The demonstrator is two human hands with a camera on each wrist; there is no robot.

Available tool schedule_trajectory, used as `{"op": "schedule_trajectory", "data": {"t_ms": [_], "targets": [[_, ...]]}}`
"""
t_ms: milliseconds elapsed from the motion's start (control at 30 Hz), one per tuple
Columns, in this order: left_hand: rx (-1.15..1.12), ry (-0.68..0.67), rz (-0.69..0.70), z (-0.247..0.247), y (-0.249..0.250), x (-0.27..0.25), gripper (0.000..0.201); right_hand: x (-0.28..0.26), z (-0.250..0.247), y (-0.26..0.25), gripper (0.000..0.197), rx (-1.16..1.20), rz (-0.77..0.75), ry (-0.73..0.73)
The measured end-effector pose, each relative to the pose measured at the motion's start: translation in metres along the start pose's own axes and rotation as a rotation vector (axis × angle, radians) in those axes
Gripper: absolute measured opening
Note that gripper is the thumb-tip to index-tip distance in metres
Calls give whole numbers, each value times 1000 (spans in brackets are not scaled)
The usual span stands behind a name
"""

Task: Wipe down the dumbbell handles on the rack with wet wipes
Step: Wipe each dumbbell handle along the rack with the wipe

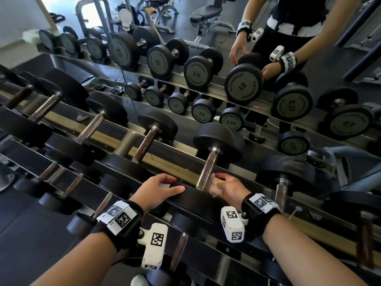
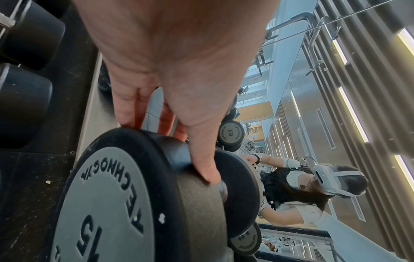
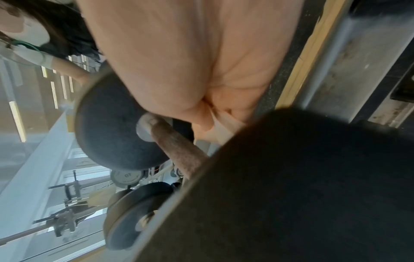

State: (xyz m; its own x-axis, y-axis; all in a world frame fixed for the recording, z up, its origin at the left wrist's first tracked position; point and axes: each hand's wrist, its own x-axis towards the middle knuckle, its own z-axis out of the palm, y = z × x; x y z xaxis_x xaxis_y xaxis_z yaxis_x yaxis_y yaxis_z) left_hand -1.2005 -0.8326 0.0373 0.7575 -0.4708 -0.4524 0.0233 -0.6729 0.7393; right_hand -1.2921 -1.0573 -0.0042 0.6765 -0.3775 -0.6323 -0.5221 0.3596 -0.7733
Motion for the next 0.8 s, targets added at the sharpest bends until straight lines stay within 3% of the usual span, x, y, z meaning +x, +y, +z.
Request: {"op": "schedule_trajectory", "data": {"t_ms": [133,200,300,433,600,800], "targets": [[9,-2,9,0,0,-1,51,10,13,-2,72,-17,-13,-26],[16,0,10,0,1,-3,52,4,6,2,73,-75,-31,-37],[20,-5,9,0,1,-2,52,-7,-12,9,67,-126,-57,-67],[18,-20,13,-1,2,-2,52,-4,-29,-2,54,97,-57,-23],[32,-10,19,1,-1,-1,53,10,-8,-14,36,188,-99,61],[33,6,31,1,-5,0,49,-15,0,16,30,6,-195,-4]]}}
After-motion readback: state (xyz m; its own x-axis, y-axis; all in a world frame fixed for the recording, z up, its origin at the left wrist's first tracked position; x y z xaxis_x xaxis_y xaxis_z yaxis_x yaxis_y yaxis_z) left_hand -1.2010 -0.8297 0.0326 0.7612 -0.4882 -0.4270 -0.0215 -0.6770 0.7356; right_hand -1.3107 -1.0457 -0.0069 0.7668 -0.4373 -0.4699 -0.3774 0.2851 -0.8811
